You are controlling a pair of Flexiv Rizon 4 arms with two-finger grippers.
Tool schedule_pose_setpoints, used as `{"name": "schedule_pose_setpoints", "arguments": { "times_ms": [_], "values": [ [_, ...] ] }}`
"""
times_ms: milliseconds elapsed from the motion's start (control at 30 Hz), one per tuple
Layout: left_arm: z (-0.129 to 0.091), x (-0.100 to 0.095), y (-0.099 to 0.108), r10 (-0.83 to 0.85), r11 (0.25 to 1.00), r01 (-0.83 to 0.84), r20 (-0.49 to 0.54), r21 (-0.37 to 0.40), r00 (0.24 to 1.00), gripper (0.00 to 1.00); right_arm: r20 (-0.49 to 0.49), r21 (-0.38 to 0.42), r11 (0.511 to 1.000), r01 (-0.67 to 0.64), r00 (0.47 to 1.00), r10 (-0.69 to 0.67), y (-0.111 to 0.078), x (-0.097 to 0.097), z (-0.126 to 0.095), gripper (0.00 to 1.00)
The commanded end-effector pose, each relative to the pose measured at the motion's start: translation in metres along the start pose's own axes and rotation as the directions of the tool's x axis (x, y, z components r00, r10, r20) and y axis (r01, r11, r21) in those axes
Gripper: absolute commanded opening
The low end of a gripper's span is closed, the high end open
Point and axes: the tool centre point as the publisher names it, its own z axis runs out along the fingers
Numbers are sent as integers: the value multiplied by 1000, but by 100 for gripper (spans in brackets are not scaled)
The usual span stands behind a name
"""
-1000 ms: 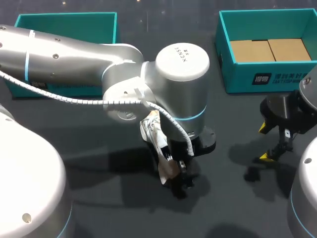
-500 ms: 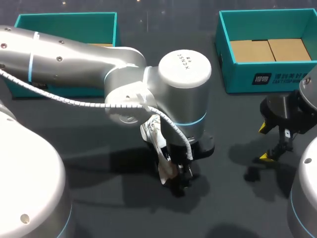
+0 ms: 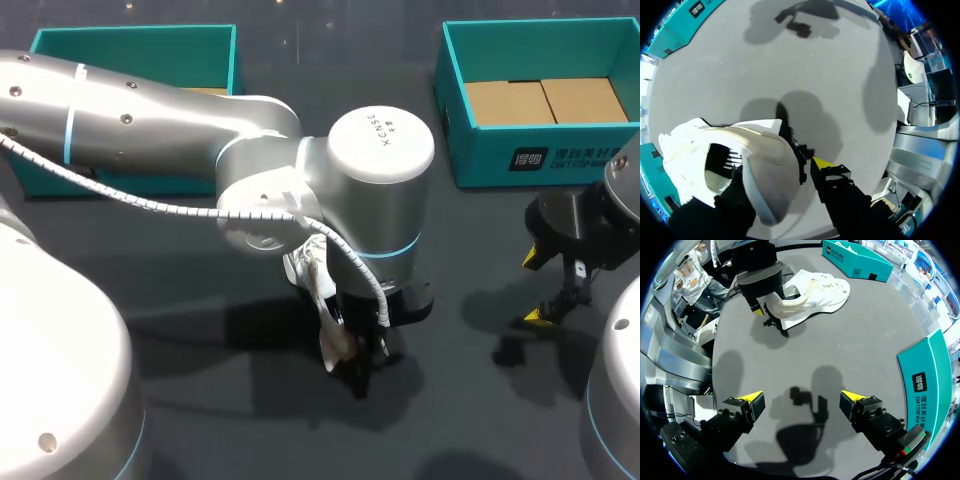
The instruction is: Take the shoe out of the shoebox, open the shoe tongue, remove and reinsert the insole, then place the shoe into the shoebox
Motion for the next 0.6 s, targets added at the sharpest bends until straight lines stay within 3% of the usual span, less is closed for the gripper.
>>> {"name": "schedule_pose_setpoints", "arguments": {
  "times_ms": [33,100,133,400,600],
  "values": [
    [3,1,-4,-5,1000,5,-3,-9,1000,28,3,1,1000,0,1000,0,0,2,0,100],
    [4,1,-3,-9,1000,9,-4,-11,1000,14,3,1,1000,0,1000,0,0,2,0,100],
    [4,1,-3,-10,1000,10,-5,-11,1000,0,3,1,1000,0,1000,0,0,2,0,100],
    [-1,1,1,-10,1000,10,-5,-10,1000,0,3,1,1000,0,1000,0,0,2,0,100],
    [-30,-9,5,37,999,-37,-53,-4,998,0,3,1,1000,0,1000,0,0,2,0,100]
  ]
}}
